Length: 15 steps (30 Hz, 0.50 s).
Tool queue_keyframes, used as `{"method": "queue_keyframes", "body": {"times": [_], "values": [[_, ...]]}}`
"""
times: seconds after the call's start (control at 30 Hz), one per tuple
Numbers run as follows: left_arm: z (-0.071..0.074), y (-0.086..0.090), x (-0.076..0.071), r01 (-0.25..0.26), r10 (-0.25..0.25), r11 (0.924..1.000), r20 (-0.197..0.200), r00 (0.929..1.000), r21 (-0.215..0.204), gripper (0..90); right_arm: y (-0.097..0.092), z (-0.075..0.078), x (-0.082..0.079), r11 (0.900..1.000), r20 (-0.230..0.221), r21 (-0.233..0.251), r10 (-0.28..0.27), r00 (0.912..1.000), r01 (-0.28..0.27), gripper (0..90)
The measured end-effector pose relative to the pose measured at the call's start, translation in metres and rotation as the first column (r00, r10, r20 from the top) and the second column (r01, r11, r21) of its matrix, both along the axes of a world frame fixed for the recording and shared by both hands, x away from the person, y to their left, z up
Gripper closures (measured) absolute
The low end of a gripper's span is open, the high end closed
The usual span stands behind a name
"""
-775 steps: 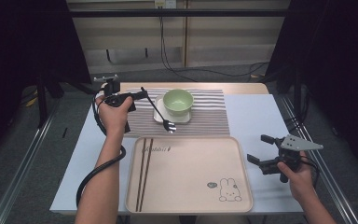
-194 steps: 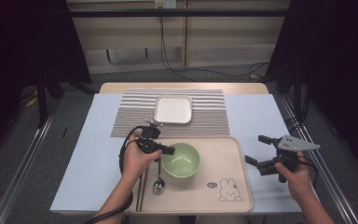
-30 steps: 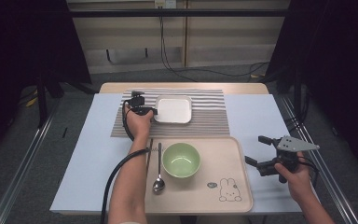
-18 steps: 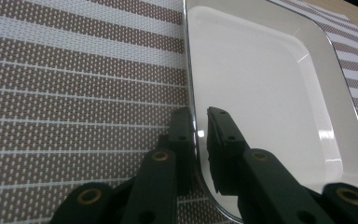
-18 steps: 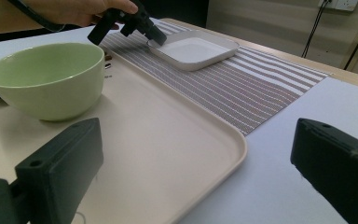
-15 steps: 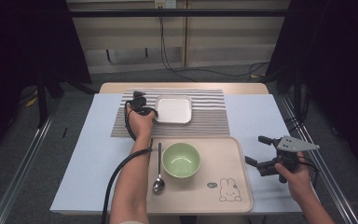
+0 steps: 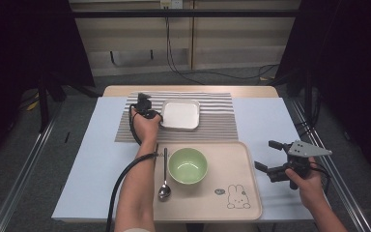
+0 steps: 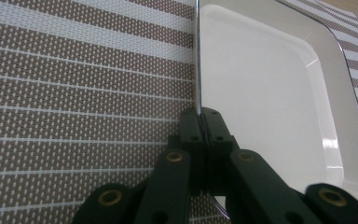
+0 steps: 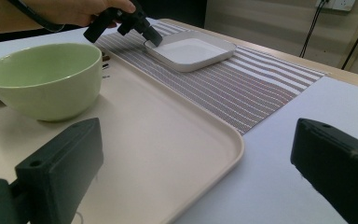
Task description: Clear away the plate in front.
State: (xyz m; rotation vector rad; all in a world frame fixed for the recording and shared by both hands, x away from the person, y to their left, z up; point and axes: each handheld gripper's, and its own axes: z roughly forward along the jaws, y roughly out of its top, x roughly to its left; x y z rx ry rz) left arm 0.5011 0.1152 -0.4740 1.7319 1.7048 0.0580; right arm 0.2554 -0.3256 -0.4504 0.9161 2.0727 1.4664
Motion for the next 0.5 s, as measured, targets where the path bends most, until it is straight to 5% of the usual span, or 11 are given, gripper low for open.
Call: {"method": "queue_keyframes", "body": {"times": [0.5], "values": [[0.014,-0.002,-0.002,0.069,-0.07,0.9968,-0.01,0.9975,-0.041,89.3,0.0,0.0,0.0,1.0,-0.001,0.006,-0.007,1.0,0.007,1.8]]}}
